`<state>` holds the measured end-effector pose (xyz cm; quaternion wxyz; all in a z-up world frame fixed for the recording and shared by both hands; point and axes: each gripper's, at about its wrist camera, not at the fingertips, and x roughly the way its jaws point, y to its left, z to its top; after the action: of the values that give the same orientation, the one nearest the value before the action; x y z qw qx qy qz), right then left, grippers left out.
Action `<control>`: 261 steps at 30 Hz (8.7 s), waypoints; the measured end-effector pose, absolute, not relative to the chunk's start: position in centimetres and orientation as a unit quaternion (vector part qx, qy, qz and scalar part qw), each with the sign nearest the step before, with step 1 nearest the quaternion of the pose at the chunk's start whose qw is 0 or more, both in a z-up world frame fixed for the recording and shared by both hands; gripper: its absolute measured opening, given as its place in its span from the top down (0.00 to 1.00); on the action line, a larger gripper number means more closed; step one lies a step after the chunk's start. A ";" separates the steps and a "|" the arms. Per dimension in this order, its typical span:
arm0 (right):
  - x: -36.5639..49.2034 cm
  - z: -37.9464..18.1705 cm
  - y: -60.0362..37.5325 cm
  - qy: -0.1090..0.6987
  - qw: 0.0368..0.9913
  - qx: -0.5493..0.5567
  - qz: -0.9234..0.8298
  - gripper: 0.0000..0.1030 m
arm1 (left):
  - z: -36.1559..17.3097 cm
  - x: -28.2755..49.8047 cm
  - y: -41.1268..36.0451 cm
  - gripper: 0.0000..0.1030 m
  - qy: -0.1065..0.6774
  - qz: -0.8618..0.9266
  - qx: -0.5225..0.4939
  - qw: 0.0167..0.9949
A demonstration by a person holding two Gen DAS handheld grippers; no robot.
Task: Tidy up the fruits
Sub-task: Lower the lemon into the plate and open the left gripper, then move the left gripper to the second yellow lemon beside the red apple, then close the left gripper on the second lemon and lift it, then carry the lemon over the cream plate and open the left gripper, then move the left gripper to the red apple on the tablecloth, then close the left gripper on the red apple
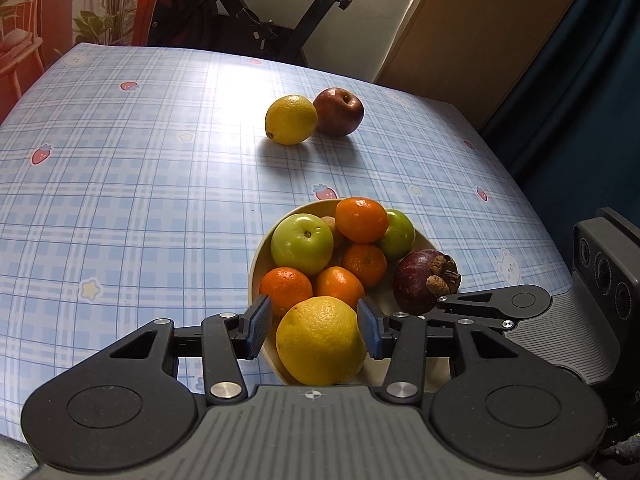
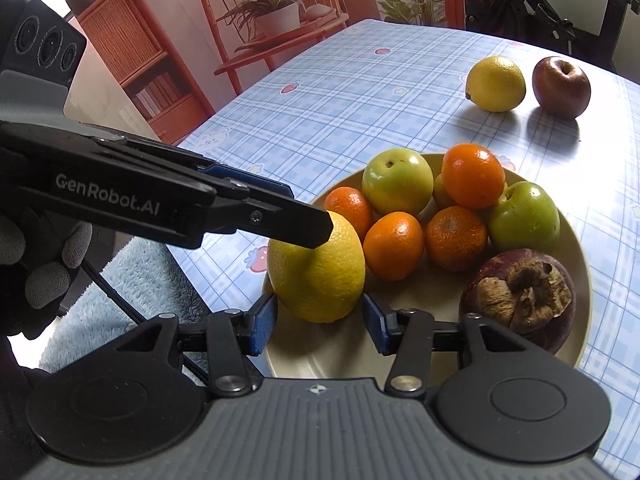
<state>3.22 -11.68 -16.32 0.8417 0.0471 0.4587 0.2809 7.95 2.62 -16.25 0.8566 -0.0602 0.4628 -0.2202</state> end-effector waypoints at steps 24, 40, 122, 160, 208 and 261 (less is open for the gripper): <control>8.2 -9.4 -17.4 0.338 0.926 0.009 0.167 0.50 | -9.4 14.4 3.0 0.50 0.359 -0.173 -0.056 0.915; 16.5 -12.7 -19.4 0.338 0.929 0.017 0.150 0.50 | -12.0 24.4 0.2 0.50 0.379 -0.162 -0.078 0.908; 6.2 -10.6 -15.1 0.376 0.904 0.029 0.198 0.40 | -11.2 12.6 -1.9 0.61 0.413 -0.273 -0.085 0.865; 0.1 -15.4 -14.2 0.470 0.851 0.071 0.225 0.41 | -16.1 6.3 -3.0 0.62 0.478 -0.291 -0.062 0.826; -2.0 -11.9 -17.9 0.307 0.935 0.068 0.164 0.42 | -12.7 4.2 -0.8 0.62 0.359 -0.146 -0.055 0.920; 20.3 -18.7 -24.2 0.288 0.946 0.007 0.149 0.37 | -15.2 27.4 -6.2 0.47 0.365 -0.203 -0.055 0.907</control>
<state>20.32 -24.18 -18.72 0.9459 0.0072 0.2879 0.1492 27.45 -6.20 -15.17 0.9069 -0.0551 0.3653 -0.2027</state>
